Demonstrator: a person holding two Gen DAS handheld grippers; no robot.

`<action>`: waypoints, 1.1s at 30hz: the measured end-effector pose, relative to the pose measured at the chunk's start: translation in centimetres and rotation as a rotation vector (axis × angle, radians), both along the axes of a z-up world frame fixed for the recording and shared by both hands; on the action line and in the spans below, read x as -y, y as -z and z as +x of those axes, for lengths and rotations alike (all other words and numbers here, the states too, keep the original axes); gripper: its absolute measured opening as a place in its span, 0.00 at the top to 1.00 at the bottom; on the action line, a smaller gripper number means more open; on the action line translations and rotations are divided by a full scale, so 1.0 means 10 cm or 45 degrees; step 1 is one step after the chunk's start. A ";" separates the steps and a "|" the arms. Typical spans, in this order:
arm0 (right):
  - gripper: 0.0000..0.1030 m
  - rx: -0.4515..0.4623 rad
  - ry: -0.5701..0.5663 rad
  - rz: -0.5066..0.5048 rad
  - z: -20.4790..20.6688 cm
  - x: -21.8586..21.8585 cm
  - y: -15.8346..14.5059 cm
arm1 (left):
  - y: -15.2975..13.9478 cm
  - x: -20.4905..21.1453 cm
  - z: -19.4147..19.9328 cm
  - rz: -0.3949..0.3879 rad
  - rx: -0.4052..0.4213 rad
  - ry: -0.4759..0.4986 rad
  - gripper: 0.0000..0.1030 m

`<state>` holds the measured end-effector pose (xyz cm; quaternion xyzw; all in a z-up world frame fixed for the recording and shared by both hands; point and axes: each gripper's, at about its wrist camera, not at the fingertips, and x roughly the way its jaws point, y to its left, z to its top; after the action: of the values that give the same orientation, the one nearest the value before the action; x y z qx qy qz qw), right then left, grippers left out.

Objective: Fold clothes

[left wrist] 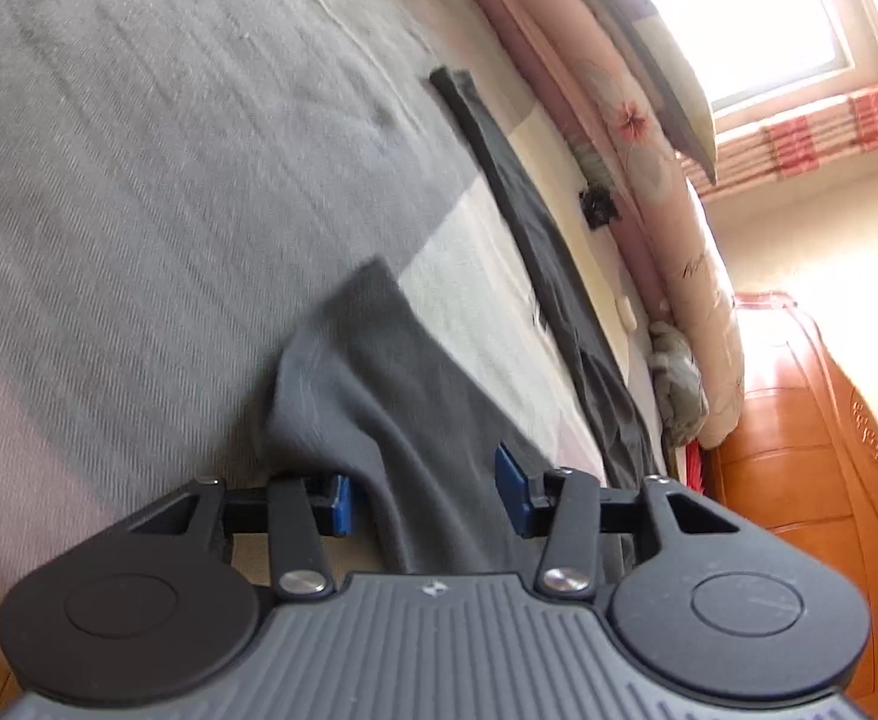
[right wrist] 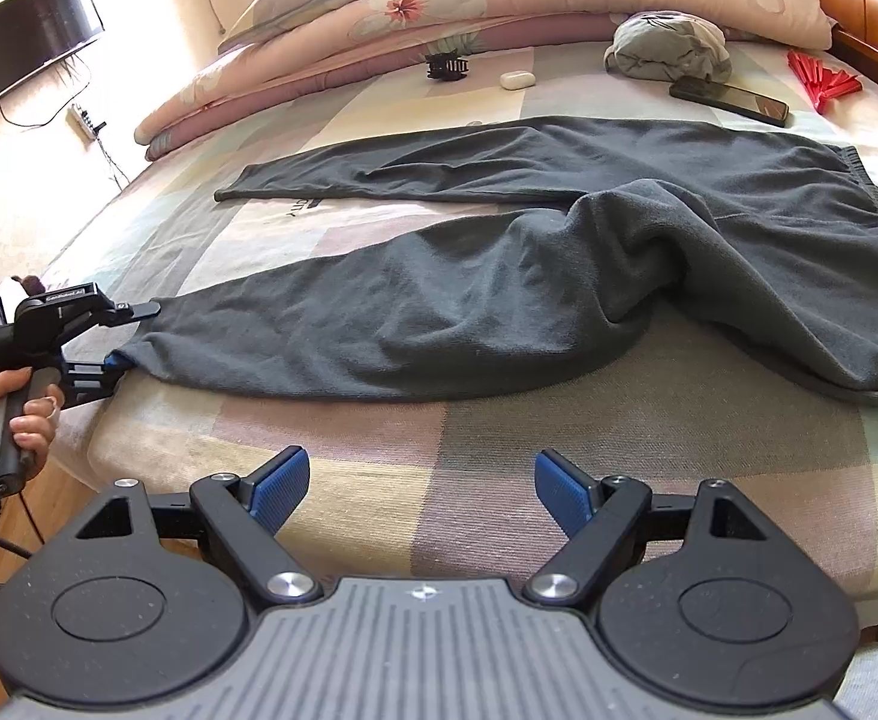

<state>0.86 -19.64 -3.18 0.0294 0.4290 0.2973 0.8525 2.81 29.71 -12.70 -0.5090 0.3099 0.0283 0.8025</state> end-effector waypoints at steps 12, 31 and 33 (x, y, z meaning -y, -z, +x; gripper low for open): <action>0.17 -0.001 -0.002 -0.023 -0.02 -0.01 0.02 | 0.05 0.02 -0.04 0.142 -0.042 -0.086 0.92; 0.17 0.012 0.009 -0.040 0.00 0.00 0.00 | -0.39 -0.46 -0.10 0.370 -0.094 -0.195 0.96; 0.17 0.012 0.011 -0.042 0.00 -0.01 0.00 | -0.43 -0.46 -0.07 0.393 -0.092 -0.187 0.96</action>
<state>0.90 -19.58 -3.14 0.0158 0.4296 0.2866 0.8562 2.09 34.33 -8.41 -0.3995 0.2925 0.1524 0.8553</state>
